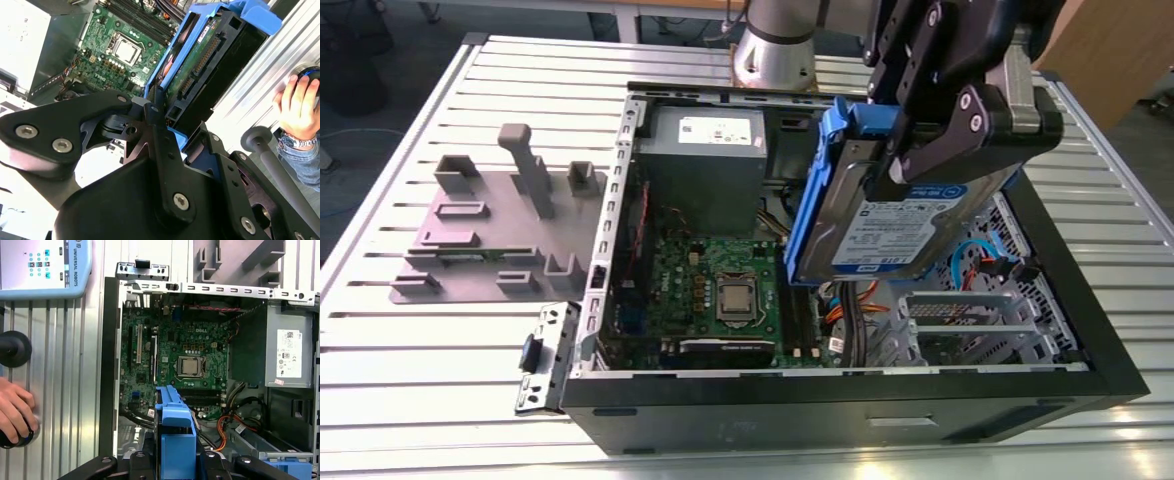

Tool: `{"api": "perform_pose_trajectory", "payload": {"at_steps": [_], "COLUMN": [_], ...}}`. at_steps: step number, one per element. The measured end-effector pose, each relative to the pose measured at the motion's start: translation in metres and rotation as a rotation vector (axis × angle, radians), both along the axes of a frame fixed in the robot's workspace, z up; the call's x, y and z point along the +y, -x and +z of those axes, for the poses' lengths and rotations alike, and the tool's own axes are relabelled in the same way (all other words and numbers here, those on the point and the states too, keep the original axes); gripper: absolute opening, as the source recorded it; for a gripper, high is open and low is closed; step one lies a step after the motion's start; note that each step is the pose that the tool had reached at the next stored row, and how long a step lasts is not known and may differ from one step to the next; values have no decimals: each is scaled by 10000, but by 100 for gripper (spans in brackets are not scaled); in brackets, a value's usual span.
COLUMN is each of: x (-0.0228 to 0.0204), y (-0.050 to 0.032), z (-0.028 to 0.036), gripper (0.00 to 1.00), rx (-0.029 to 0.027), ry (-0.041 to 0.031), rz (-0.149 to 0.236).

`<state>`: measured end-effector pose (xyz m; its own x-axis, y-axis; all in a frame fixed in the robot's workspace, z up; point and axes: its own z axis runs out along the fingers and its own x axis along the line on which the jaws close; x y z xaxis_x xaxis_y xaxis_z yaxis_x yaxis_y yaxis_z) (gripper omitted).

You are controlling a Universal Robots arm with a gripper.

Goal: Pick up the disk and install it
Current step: 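Pick up the disk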

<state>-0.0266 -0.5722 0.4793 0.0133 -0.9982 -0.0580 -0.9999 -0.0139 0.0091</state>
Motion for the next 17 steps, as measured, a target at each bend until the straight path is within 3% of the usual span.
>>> {"api": "perform_pose_trajectory", "payload": {"at_steps": [17], "x": [-4], "y": [-34], "z": [-1], "gripper": [36], "rx": [0], "ry": [0], "rz": [0]}}
